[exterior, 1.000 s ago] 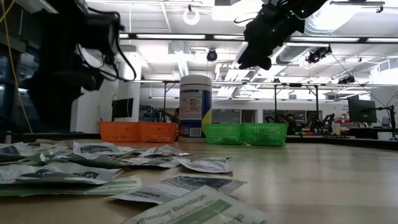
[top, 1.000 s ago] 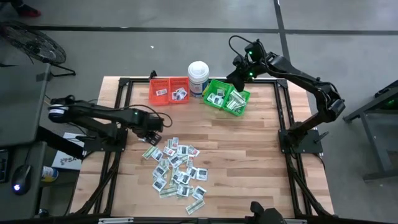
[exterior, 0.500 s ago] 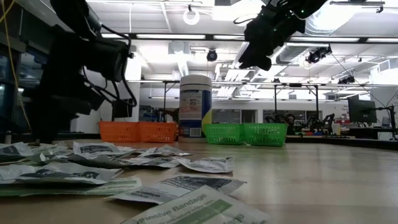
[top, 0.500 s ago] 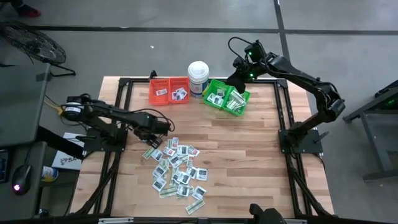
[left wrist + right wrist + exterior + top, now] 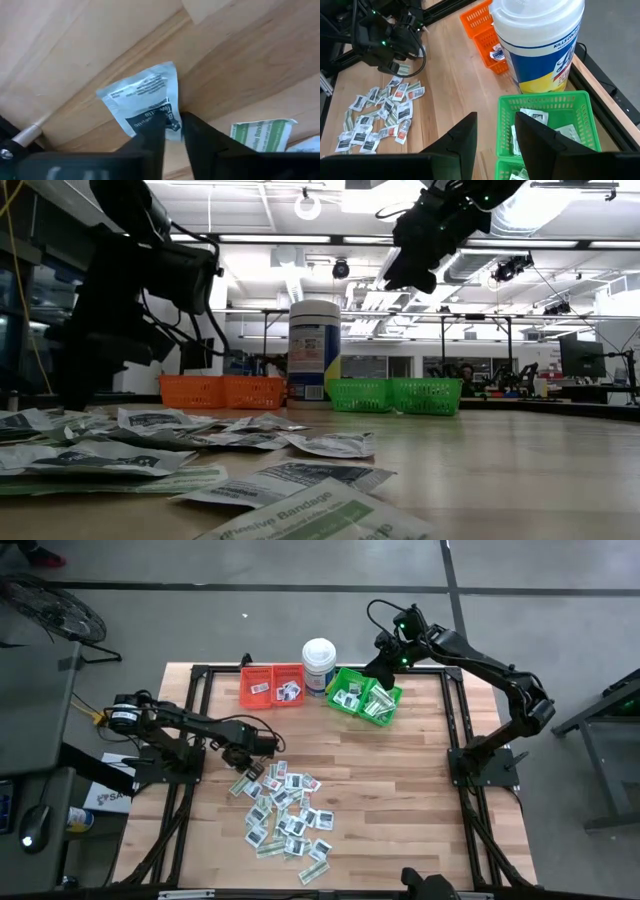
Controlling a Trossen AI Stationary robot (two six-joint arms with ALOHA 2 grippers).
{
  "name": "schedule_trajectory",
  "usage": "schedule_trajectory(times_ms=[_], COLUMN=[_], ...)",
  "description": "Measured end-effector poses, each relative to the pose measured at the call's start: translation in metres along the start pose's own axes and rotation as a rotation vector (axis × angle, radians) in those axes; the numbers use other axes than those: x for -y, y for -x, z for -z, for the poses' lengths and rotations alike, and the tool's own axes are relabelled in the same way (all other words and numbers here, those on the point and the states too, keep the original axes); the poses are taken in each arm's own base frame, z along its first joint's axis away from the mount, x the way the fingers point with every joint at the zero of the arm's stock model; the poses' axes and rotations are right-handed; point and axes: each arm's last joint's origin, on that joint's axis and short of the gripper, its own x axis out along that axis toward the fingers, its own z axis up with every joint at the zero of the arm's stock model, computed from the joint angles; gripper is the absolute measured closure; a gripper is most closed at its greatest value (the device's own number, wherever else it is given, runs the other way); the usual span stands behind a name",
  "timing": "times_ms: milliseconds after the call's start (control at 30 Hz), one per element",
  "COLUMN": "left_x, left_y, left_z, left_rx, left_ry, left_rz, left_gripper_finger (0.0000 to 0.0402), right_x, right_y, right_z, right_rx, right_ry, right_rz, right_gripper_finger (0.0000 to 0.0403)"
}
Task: Pick & Place First Aid Supplies
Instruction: Put the black towelette pack into the left green bin
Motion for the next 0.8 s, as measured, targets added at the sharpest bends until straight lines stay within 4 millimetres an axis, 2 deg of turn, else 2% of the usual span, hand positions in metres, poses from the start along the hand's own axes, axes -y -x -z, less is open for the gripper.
schedule_trajectory(times_ms=[100,167,367,800], left_x=[0.001,0.001,0.000,0.009], left_y=[0.000,0.000,0.004,0.030], left_z=[0.000,0.000,0.001,-0.010], left_rx=[0.001,0.003,0.033,0.153], left_ry=[-0.001,-0.001,-0.030,-0.186], left_rz=[0.006,0.008,0.004,-0.027], left_gripper_finger=[0.0385,0.0395,0.0399,0.0401], right_x=[0.000,0.000,-0.001,-0.002], right_y=[0.000,0.000,0.000,0.000], right_z=[0.000,0.000,0.000,0.000], right_rx=[0.000,0.000,0.004,0.005], right_ry=[0.000,0.000,0.006,0.023], right_rz=[0.000,-0.001,-0.046,-0.078], right_gripper_finger=[0.0277,0.0277,0.0277,0.0277])
